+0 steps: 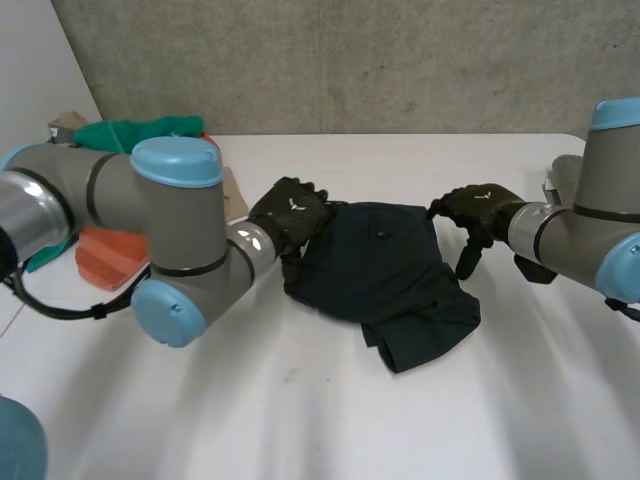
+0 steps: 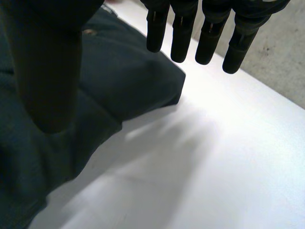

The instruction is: Fold the laundry.

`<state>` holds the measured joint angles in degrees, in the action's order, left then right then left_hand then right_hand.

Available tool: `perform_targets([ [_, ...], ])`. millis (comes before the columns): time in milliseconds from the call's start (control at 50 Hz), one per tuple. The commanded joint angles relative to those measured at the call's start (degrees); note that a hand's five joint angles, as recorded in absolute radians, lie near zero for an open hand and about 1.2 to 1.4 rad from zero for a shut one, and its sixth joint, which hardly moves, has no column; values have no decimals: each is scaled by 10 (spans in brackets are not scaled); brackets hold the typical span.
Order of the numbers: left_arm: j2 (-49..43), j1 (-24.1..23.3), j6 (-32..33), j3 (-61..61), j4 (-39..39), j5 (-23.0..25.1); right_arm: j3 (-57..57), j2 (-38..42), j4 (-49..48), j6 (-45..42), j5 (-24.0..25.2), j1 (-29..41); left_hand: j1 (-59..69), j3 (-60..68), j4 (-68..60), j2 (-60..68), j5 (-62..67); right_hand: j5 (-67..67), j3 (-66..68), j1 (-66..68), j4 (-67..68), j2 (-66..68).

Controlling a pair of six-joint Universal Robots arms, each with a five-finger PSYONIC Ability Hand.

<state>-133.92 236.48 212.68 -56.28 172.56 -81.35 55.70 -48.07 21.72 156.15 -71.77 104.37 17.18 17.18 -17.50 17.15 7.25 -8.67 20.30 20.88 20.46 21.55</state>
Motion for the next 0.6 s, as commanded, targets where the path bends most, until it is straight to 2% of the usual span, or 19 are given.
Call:
perform_targets([
  [20, -3, 22, 28, -38, 1, 10, 45, -40, 41, -48, -16, 29, 38, 38, -35, 38, 37, -9, -7, -13, -9, -20],
  [180, -43, 6, 40, -29, 6, 8, 96, -40, -2, -32, -22, 85, 108, 109, -105, 109, 108, 1, -17, -23, -19, -30],
  [280, -63, -9, 40, -17, 27, -5, 121, -18, -70, -30, -49, 95, 234, 234, -231, 235, 234, -28, 11, 5, 10, -1],
  [340, -69, -15, 40, -15, 45, -16, 126, -7, -97, -28, -62, 93, 350, 350, -347, 351, 350, -117, 100, 94, 99, 88],
  [400, -65, -18, 37, -14, 69, -37, 136, -5, -142, -22, -74, 86, 624, 624, -621, 624, 624, -543, 527, 521, 525, 514],
  [420, -62, -19, 36, -14, 75, -44, 142, -6, -159, -17, -76, 83, 628, 628, -625, 628, 627, -613, 596, 590, 595, 584],
  [520, -19, -40, 6, -25, 109, -72, 186, -53, -248, 1, -76, 62, 628, 628, -625, 628, 627, -613, 597, 591, 595, 585],
  [600, 12, -66, -23, -38, 121, -66, 198, -96, -249, 5, -75, 49, 628, 628, -625, 628, 627, -613, 597, 591, 595, 585],
])
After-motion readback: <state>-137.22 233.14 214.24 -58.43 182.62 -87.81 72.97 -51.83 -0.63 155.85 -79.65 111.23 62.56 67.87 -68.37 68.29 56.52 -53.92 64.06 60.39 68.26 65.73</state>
